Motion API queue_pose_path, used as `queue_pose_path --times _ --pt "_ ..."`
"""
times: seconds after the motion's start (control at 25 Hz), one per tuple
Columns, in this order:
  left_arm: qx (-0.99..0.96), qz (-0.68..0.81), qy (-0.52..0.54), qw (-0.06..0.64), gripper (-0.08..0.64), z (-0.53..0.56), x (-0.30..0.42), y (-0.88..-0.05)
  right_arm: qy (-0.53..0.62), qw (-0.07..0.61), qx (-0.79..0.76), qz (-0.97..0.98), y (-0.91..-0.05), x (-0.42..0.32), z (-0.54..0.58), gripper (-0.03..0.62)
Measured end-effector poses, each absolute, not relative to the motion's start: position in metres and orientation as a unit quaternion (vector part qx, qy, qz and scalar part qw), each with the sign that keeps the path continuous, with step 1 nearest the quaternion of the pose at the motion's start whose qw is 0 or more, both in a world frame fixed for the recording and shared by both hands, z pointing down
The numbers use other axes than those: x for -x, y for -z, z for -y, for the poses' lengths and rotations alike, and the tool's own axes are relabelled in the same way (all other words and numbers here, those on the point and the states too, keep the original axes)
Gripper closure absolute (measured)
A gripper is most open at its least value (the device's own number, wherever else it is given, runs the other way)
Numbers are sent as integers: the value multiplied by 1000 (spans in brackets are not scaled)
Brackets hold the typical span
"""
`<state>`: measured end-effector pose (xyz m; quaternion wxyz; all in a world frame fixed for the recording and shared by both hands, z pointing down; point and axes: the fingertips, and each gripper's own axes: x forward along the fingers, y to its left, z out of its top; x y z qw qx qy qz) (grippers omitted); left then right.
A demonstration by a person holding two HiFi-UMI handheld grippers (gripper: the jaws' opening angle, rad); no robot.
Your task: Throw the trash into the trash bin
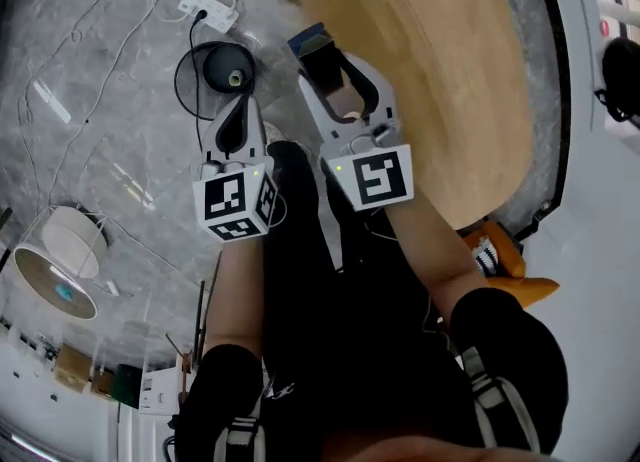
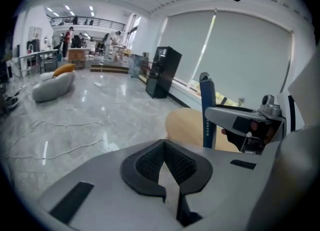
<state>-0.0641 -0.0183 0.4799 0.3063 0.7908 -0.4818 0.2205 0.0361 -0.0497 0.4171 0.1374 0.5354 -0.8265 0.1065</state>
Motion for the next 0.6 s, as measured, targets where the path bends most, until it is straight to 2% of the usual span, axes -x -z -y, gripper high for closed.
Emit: queue_pose_path --times 0.2,0.32,0.6 --pt "-742 547 -216 323 548 26 182 -501 -105 180 -441 873 -459 81 64 394" --pt "-714 575 -214 338 548 20 238 -517 -148 203 -385 888 -499 144 61 394" --pt "-686 590 -211 369 548 1 300 -542 -124 340 -295 885 -630 222 38 394"
